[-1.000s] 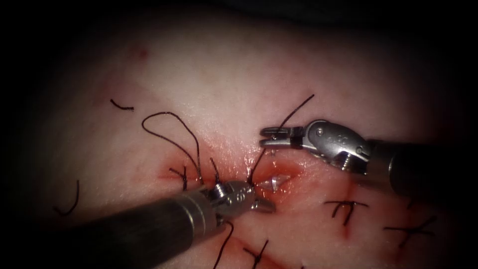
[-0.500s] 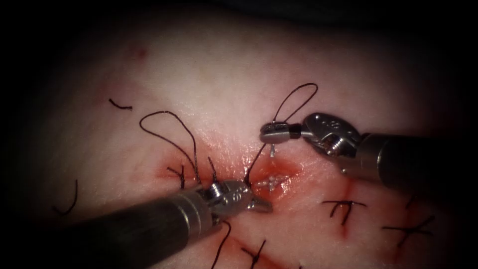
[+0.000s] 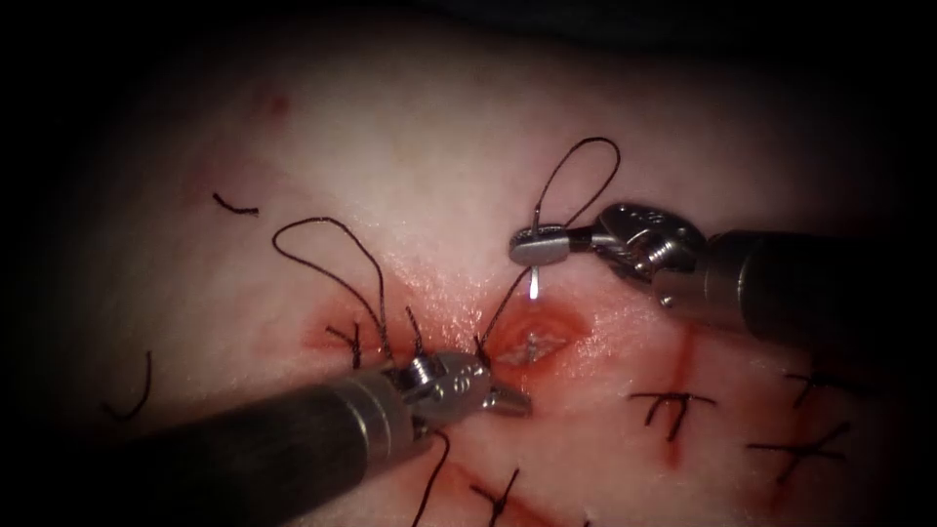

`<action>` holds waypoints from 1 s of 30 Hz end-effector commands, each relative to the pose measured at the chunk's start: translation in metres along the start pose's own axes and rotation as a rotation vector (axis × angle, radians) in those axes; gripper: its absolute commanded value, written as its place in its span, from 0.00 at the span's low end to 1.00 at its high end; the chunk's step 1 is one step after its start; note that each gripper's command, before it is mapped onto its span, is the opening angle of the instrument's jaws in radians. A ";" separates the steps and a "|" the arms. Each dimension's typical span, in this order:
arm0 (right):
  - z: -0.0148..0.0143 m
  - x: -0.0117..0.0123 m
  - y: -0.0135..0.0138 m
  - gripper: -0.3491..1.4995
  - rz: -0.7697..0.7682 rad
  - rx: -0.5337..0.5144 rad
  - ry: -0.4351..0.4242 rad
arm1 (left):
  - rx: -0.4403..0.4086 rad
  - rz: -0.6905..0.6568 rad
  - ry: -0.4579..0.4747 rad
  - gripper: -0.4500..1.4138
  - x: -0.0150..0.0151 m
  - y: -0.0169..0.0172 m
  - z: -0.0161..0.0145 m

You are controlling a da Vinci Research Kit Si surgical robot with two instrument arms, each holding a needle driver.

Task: Wound Closure
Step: Throw the needle through the top of the wound with the right tool, then grasp the needle and pull it through with the left gripper.

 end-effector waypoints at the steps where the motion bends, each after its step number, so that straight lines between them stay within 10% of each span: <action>1: 0.0013 -0.0009 0.0005 0.00 0.037 0.016 -0.015 | 0.005 0.000 0.001 0.00 0.0005 -0.0004 0.0004; 16: 0.0019 -0.0093 -0.0021 0.00 0.237 0.134 -0.087 | 0.038 0.001 0.045 0.00 0.0014 -0.0011 -0.0015; 25: 0.0015 -0.0095 -0.0044 0.00 0.288 0.196 -0.068 | 0.045 0.061 0.084 0.00 0.0019 -0.0015 -0.0021; 30: 0.0006 -0.0080 -0.0048 0.90 0.385 0.261 -0.035 | 0.057 0.201 0.146 0.00 0.0022 -0.0018 -0.0028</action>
